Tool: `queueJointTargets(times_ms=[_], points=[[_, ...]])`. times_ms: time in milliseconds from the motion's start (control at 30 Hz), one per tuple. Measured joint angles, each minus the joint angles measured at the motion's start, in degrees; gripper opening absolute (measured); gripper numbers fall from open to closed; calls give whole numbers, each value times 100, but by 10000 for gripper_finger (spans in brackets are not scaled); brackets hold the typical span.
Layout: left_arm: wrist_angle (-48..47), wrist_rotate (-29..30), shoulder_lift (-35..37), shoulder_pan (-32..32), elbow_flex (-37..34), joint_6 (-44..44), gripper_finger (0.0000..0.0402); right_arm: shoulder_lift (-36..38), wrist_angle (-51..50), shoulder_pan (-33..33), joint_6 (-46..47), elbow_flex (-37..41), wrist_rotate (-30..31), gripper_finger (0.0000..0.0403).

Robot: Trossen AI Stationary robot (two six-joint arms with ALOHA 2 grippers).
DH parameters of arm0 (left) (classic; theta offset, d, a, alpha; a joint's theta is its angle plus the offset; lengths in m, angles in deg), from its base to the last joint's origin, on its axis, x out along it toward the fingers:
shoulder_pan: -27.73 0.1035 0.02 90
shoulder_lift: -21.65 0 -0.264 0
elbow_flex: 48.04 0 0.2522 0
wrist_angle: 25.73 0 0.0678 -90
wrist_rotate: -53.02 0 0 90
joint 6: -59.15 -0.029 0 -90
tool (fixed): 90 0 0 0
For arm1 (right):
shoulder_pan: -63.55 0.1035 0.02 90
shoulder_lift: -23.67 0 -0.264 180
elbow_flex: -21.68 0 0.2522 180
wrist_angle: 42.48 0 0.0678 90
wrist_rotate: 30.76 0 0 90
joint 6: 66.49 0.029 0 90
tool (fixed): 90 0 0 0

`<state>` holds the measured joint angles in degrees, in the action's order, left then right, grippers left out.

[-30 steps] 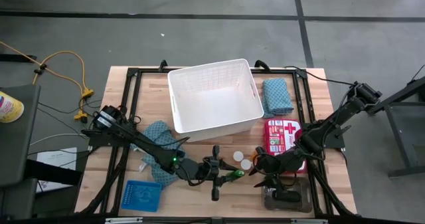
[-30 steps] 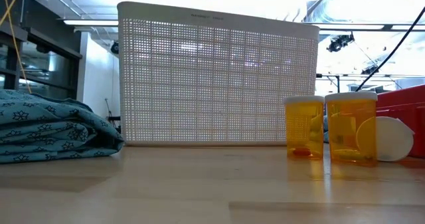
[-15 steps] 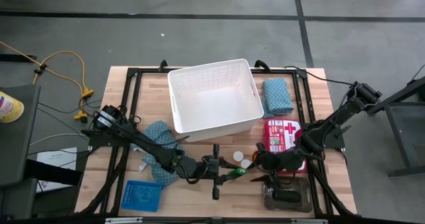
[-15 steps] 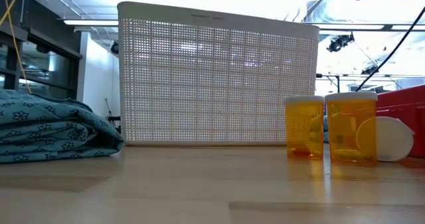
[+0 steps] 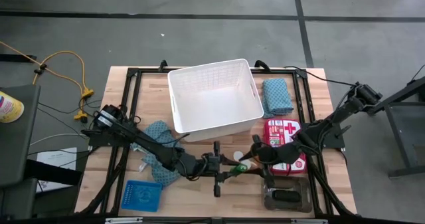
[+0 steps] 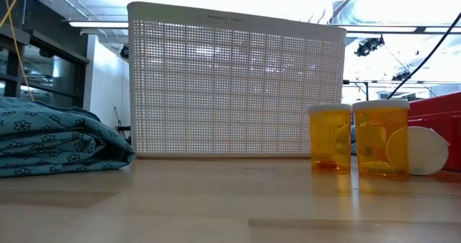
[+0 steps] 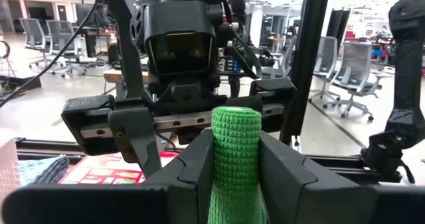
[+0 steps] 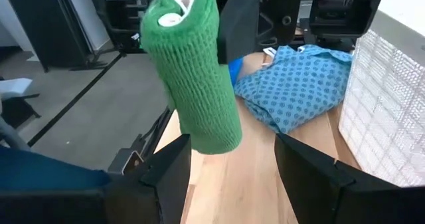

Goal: Pick & place medical supplies in basket/bin
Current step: Put the brown bandage into the black bin

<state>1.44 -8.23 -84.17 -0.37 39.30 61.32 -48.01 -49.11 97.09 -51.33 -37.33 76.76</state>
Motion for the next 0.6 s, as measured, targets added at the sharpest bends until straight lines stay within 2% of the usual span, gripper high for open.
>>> queueJointTargets(times_ms=[600], points=[[307, -87, 0, 248, 0, -69, 94, 0, 455, -28, -224, 0, -228, 206]])
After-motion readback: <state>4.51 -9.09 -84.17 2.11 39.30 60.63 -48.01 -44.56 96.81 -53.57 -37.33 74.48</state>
